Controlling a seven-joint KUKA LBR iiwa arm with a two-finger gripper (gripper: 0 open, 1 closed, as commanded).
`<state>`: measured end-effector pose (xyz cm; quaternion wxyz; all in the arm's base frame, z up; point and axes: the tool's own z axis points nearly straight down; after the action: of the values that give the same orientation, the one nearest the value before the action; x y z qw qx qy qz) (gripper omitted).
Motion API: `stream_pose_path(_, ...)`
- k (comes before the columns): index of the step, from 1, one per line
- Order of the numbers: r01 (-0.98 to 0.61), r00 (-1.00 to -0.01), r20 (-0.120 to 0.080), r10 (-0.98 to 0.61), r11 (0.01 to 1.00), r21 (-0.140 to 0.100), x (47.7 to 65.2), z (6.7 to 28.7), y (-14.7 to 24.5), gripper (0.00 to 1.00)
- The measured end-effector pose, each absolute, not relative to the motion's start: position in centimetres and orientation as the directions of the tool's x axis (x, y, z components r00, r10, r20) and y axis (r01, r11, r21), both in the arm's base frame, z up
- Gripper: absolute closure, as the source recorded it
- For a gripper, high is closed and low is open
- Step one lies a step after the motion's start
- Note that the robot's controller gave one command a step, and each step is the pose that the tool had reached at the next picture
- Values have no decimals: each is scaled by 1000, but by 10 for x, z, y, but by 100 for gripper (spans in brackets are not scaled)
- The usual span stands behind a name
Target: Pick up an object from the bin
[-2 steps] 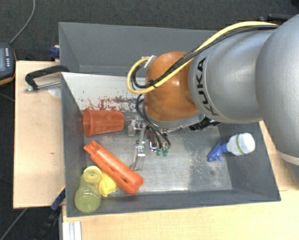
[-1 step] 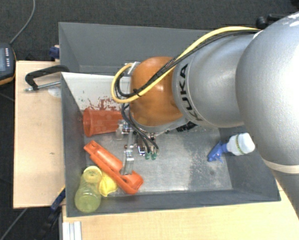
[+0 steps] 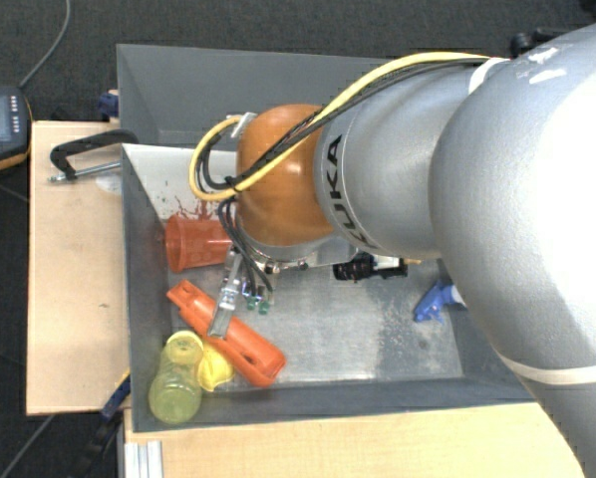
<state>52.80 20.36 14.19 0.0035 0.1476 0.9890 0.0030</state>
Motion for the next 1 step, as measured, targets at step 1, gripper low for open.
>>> stream_pose_path(1,197,-980,-4,197,980,2,536,88,217,0)
